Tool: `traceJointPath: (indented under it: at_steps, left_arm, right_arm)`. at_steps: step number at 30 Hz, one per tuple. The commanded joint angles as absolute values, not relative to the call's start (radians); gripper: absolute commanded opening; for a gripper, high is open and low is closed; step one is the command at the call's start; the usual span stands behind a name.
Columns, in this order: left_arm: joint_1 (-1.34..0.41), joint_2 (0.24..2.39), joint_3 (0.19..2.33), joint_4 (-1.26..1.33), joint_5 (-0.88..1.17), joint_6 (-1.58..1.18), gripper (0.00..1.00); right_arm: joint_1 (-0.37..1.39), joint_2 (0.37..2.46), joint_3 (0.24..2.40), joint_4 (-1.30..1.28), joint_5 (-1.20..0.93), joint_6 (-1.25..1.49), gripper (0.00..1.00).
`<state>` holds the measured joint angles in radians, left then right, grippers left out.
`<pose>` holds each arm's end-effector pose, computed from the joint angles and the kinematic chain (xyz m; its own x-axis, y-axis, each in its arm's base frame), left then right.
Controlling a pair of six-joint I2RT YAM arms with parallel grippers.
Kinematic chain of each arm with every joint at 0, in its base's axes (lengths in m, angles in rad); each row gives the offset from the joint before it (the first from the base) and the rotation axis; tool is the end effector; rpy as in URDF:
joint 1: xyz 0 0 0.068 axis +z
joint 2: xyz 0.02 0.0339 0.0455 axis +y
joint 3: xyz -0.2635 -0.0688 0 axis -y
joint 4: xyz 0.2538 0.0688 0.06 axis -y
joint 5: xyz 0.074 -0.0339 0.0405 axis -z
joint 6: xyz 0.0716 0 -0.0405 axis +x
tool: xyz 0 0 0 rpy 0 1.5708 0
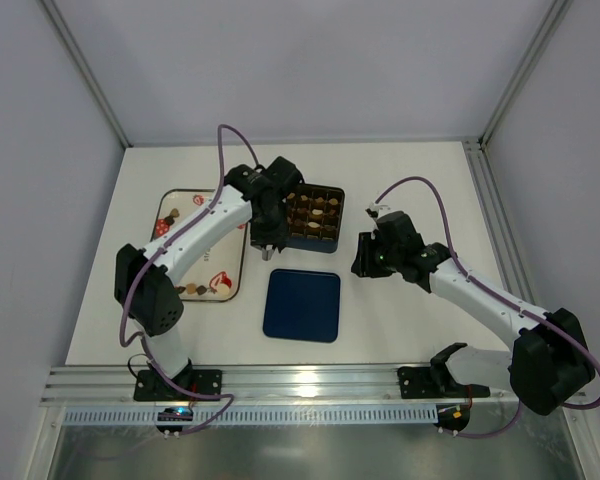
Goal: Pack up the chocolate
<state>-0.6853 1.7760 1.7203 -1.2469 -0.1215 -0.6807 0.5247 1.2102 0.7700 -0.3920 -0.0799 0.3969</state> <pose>0.2911 -0.2267 0.2774 -0.9599 -0.0222 -0.2795 -0.0009 0.9971 -0.0759 0.2395 0.1452 0.1987 -0.8012 -0.0185 -0.5981 -0.2561 0.9140 0.3147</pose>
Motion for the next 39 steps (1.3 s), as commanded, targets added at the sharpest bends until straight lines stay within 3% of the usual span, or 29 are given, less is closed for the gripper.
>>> traceJointPath:
  at_steps: [1,11,22,39]
  left_arm:
    - [-0.689,1.758,1.712,-1.212,-0.124,-0.692,0.36]
    - [-0.689,1.767,1.723,-1.206,-0.124,-0.687,0.43]
    - [-0.693,1.750,1.769,-1.213,-0.123,-0.675,0.42]
    - [-0.903,1.795,1.822,-0.974,-0.081,-0.661,0.42]
  right_arm:
    - [0.529,1.187,0.779,-0.385,-0.064,0.394,0.39]
    - [0.528,1.184,0.782,-0.390,-0.058,0.391,0.39]
    - [0.512,1.149,0.804,-0.416,-0.052,0.397,0.39]
    - [0.287,1.077,1.143,-0.662,-0.080,0.397,0.40]
